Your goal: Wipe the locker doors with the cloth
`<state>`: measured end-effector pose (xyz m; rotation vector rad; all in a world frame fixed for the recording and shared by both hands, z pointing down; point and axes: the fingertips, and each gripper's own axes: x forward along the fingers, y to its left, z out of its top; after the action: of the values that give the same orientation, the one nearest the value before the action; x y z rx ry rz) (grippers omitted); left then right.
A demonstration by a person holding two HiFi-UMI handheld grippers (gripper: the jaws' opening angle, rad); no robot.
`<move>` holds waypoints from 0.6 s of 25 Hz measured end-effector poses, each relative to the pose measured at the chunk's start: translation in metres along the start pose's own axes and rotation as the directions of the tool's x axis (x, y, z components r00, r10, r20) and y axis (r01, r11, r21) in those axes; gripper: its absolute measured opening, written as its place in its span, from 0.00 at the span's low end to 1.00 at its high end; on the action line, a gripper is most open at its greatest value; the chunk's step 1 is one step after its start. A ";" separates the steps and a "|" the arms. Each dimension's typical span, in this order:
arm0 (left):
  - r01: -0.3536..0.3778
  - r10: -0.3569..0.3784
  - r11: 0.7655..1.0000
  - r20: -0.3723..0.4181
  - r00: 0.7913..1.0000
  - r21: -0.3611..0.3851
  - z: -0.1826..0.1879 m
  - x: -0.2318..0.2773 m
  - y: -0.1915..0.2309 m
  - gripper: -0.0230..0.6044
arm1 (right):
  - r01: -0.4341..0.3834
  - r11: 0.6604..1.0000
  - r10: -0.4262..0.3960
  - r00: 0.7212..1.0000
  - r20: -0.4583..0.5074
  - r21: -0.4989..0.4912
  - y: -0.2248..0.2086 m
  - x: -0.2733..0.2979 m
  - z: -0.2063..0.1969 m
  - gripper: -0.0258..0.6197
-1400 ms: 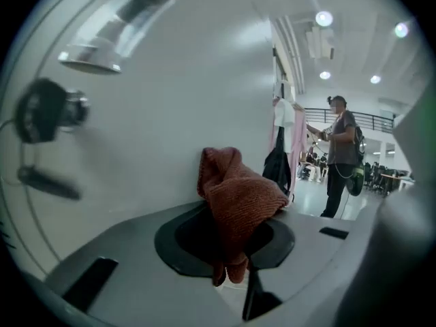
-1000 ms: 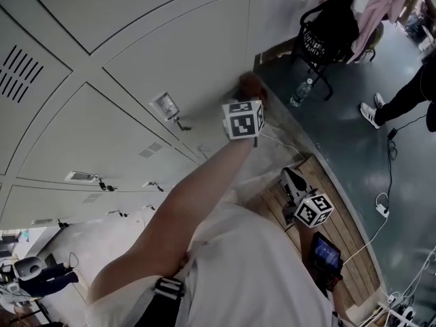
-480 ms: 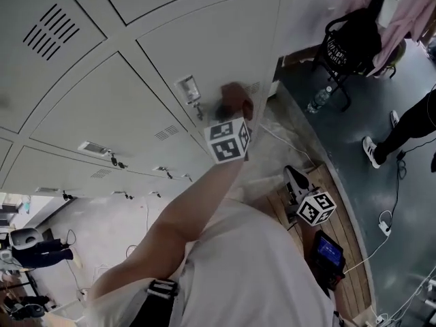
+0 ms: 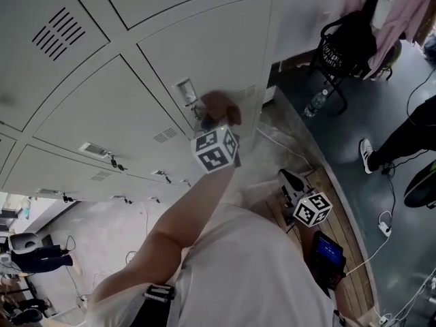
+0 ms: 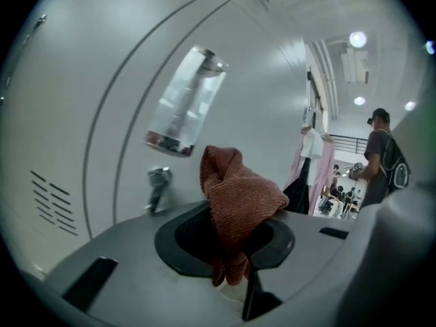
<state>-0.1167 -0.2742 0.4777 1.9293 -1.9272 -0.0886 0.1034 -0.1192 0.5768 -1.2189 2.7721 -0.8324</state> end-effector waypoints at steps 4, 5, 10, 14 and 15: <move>0.112 -0.113 0.993 0.016 0.994 0.044 0.011 0.032 -0.058 0.16 | 0.044 0.999 -0.045 0.999 0.024 0.007 -0.008 -0.012 0.004 0.07; 0.143 -0.144 0.988 0.003 0.990 0.055 0.011 0.041 -0.074 0.16 | 0.056 0.998 -0.056 0.998 0.030 0.009 -0.010 -0.015 0.005 0.07; 0.261 -0.255 0.948 -0.055 0.965 0.184 0.012 0.080 -0.144 0.16 | 0.100 0.995 -0.101 0.994 0.046 0.020 -0.016 -0.028 0.006 0.07; 0.276 -0.263 0.943 -0.092 0.961 0.188 0.015 0.092 -0.159 0.16 | 0.111 0.993 -0.113 0.992 0.058 0.035 -0.019 -0.031 0.005 0.07; 0.263 -0.250 0.951 -0.096 0.963 0.164 0.015 0.089 -0.154 0.16 | 0.109 0.993 -0.112 0.992 0.059 0.039 -0.018 -0.030 0.005 0.07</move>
<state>0.0277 -0.3702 0.4344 2.2586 -1.6755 0.0813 0.1378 -0.1112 0.5754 -1.3785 2.6516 -0.8320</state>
